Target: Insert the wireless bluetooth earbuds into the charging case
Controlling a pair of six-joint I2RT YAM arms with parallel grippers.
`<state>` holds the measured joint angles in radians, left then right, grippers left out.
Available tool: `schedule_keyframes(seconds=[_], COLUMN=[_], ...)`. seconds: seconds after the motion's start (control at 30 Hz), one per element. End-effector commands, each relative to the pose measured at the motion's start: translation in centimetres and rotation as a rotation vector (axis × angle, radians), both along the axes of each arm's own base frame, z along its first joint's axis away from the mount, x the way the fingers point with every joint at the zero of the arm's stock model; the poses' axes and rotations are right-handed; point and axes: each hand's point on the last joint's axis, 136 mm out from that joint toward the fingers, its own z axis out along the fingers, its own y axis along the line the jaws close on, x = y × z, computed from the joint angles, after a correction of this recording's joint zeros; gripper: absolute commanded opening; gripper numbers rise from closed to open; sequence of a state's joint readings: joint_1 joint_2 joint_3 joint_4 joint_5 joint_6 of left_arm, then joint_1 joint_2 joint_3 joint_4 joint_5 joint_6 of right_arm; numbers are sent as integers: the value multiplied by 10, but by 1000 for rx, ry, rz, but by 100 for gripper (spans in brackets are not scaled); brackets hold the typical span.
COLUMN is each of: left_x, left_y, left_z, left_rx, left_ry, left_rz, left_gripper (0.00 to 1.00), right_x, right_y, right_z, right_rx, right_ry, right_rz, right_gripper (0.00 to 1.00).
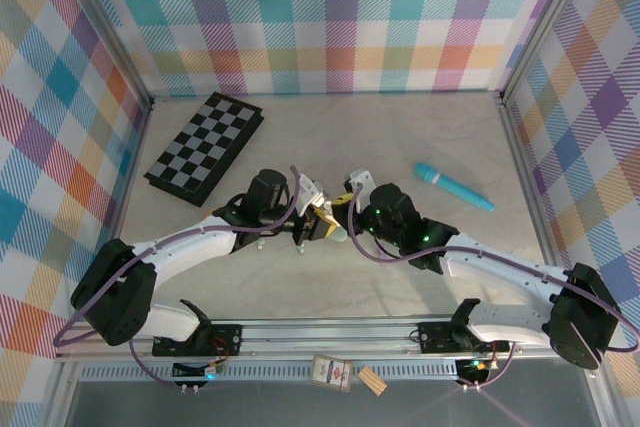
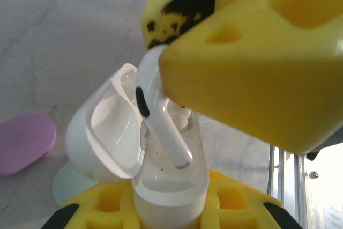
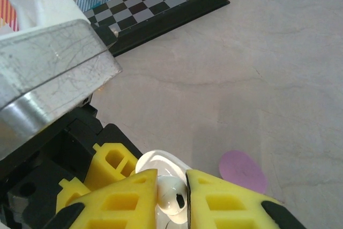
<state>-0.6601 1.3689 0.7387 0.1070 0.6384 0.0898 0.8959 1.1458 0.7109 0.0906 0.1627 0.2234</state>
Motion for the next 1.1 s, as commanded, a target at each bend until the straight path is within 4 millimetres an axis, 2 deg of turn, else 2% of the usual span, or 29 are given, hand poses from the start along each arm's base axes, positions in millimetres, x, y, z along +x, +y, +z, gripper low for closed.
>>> schedule_keyframes(seconds=[0.0,0.23,0.5,0.6,0.77,0.87,0.97,1.07], left_x=[2,4,4,2,1,0,-5,-14], left_y=[-11,-10,-11,-12,-6,-2,5,13], left_z=[22,25,27,30,24,25,29,33], left_rx=[-52,-56,-71,-102,-115,-104,-63,-13], left_ry=[-29,-34,-55,-102,-173,-228,-299,-370], left_rz=[-22,-11,-14,-35,-22,-25,-51,-96], left_gripper=[1,1,1,1,0,0,0,0], right_x=[2,-1,-10,-9,-9,-5,0,5], right_y=[7,8,10,4,-14,-29,-42,-46], right_z=[12,7,13,20,44,50,54,57], right_rx=[47,47,64,75,150,198,248,261], right_ry=[-19,-3,2,-5,-34,-33,-5,61], right_rz=[19,32,82,54,11,-31,-70,-77], right_gripper=[20,21,23,30,43,57,63,69])
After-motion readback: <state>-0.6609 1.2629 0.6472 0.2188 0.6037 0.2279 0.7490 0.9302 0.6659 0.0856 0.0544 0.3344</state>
